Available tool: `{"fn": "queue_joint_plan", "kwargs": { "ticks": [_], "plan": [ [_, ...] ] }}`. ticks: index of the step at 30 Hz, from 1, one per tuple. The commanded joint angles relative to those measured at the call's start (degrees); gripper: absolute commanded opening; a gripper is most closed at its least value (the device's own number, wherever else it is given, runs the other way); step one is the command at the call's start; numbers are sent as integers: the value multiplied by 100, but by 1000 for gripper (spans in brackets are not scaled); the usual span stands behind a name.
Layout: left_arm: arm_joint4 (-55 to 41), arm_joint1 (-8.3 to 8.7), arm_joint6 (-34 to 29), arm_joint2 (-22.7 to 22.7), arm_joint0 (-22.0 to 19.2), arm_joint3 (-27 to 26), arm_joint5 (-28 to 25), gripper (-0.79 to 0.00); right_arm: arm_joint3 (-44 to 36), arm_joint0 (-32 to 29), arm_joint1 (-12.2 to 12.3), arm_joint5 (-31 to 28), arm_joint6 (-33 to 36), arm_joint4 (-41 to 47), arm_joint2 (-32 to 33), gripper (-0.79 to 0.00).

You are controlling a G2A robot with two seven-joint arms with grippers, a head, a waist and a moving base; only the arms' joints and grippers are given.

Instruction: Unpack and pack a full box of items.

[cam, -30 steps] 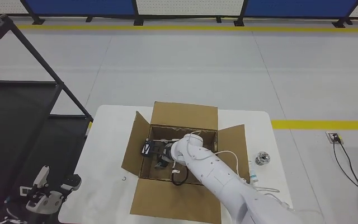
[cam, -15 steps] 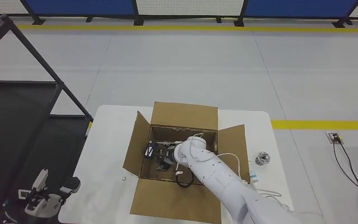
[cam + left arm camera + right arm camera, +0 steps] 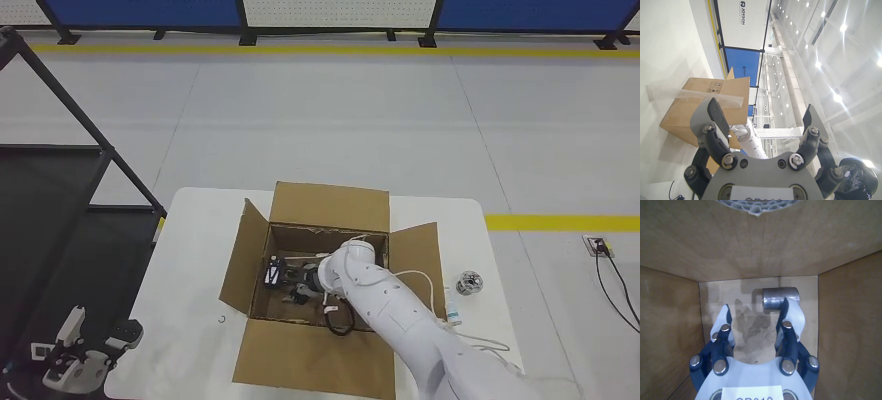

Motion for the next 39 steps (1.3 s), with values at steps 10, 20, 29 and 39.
{"fn": "queue_joint_plan", "kwargs": {
  "ticks": [10, 20, 29, 39],
  "plan": [
    [51, -26, 144, 78, 16, -77, -26, 0, -49, -65, -29, 806, -28, 77, 144, -382],
    [155, -38, 248, 195, -66, -119, 45, 0, -39, -104, -53, 1014, -157, 84, 241, -268],
    [326, -44, 335, 323, -120, -158, 130, 0, -4, -146, -86, 1049, -277, -1, 275, -268],
    [564, -46, 216, 506, -77, -353, 165, 0, 109, -93, -90, 1049, -251, -154, 292, -105]
  ]
}}
